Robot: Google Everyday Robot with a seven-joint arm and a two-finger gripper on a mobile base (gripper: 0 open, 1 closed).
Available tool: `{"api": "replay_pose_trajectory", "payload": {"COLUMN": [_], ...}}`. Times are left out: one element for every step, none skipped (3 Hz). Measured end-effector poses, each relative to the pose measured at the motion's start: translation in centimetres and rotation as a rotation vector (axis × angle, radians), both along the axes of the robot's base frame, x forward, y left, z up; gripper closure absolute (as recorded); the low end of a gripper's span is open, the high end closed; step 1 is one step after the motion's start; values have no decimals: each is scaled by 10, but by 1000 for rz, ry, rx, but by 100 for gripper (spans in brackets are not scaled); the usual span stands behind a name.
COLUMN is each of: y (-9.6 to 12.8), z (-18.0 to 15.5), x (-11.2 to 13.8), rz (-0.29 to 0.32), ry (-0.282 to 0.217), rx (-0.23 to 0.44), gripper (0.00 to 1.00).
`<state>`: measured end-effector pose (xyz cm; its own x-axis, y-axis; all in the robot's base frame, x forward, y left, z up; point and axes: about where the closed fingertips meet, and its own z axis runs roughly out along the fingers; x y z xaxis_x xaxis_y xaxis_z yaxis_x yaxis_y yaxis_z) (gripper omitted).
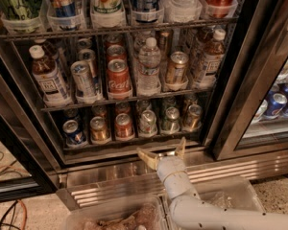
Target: Pick green can from bottom shelf of fridge
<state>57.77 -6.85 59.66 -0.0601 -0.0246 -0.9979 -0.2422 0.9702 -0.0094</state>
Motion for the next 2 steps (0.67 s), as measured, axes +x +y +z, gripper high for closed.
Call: {"api": "replay_pose_trajectory", "payload": {"y": [4,1], "z": [0,1], "x": [10,19], "rz": [5,-8], "ry": [-44,-69], "rx": [-50,-93], "gripper": [17,17]}}
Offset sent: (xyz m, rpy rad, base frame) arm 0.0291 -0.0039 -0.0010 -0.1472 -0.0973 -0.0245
